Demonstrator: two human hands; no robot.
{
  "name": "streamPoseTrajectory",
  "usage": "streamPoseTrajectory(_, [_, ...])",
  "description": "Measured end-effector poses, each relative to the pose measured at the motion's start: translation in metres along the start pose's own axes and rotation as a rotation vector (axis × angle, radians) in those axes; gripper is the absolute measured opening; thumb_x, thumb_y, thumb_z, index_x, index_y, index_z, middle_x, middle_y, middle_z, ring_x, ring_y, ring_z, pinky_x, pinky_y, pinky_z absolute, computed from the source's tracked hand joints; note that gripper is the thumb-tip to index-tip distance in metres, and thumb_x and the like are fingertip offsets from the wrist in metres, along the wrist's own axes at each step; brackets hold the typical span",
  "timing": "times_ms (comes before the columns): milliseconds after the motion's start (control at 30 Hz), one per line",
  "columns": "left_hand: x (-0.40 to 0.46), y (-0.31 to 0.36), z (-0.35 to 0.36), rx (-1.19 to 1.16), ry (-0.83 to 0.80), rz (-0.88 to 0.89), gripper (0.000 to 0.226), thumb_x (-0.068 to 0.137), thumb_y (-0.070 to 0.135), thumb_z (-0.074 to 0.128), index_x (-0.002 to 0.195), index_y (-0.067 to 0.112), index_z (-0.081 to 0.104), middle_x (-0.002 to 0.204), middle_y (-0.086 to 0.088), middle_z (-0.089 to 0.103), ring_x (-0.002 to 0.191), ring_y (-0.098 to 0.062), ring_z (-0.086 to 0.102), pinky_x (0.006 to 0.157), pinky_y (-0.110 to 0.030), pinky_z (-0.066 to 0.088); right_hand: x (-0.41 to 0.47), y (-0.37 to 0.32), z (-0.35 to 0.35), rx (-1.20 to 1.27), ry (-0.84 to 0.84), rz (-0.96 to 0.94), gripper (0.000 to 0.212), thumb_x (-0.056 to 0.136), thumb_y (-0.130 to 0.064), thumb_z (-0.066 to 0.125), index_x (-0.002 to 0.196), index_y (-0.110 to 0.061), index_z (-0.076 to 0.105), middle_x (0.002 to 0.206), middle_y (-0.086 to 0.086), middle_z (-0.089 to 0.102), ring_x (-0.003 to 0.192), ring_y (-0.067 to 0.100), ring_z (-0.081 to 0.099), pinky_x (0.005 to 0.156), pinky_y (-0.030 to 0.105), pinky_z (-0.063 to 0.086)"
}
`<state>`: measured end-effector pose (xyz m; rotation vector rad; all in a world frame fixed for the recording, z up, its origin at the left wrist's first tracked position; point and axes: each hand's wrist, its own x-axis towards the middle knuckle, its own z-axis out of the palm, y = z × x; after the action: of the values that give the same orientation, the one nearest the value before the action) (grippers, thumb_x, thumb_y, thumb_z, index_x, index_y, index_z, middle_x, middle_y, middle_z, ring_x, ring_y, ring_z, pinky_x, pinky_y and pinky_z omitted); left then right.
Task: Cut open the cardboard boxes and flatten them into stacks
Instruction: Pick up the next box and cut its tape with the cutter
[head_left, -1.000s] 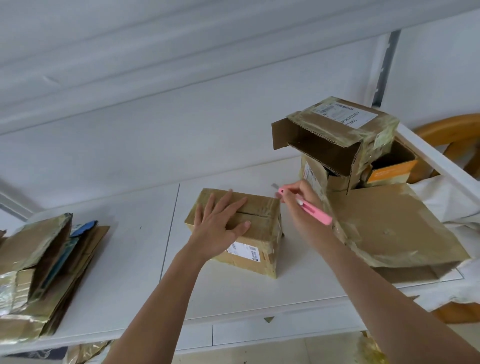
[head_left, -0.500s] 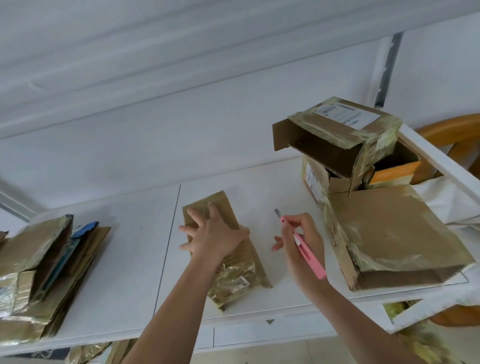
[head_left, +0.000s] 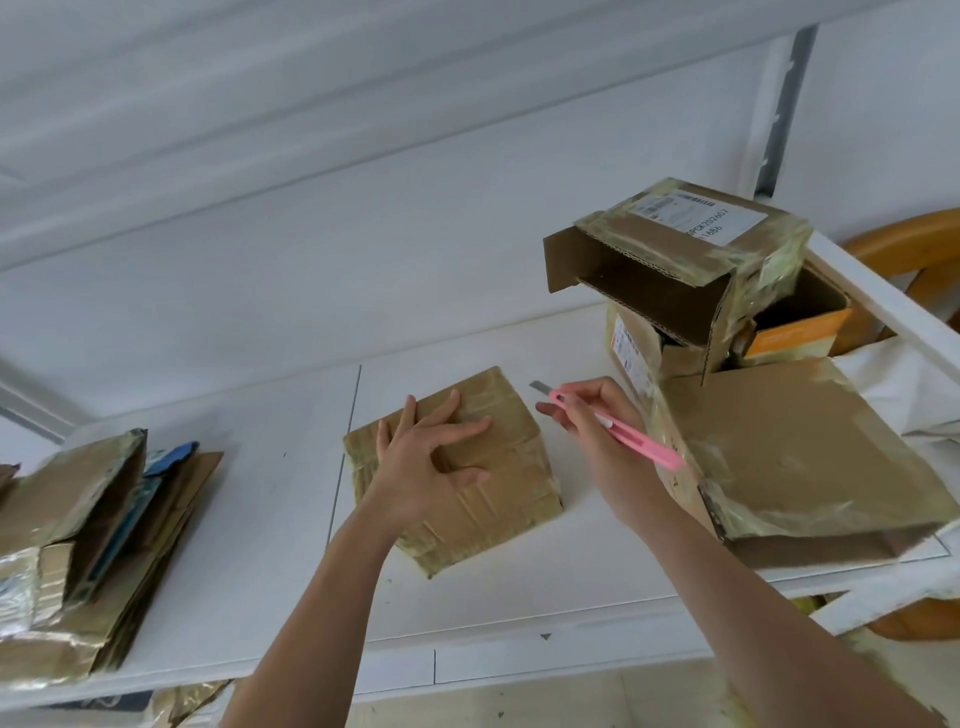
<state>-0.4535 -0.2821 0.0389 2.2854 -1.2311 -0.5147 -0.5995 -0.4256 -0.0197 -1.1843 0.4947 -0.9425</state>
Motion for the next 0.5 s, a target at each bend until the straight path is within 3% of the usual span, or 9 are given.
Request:
streamPoseTrajectory(200, [-0.003,-0.001,0.004,0.01,0.025,0.031,0.061,0.077,0.029,0.08,0.115,0.064,0.047,0.15,0.029,0.02,0.15,-0.012,-0.011,0.118,-0.047,-0.018,0.015,-0.003,0.009,-0.004,-0.049,0.159,0.007,0.096,-0.009,0.059,0.091,-0.005,0.061,0.09,0.009,0.07,0.102,0.027,0.068,0.088,0.047,0.058])
streamPoseTrajectory(500, [-0.002,-0.007,0.008,0.008,0.029,0.052,0.061,0.078,0.029,0.079,0.117,0.064,0.047,0.154,0.025,0.022,0.15,-0.012,-0.013,0.117,-0.045,-0.021,0.022,0.0,0.015,-0.084,-0.039,0.177,0.018,0.098,-0.01,0.056,0.1,0.008,0.059,0.086,0.009,0.066,0.085,0.012,0.067,0.07,0.028,0.058])
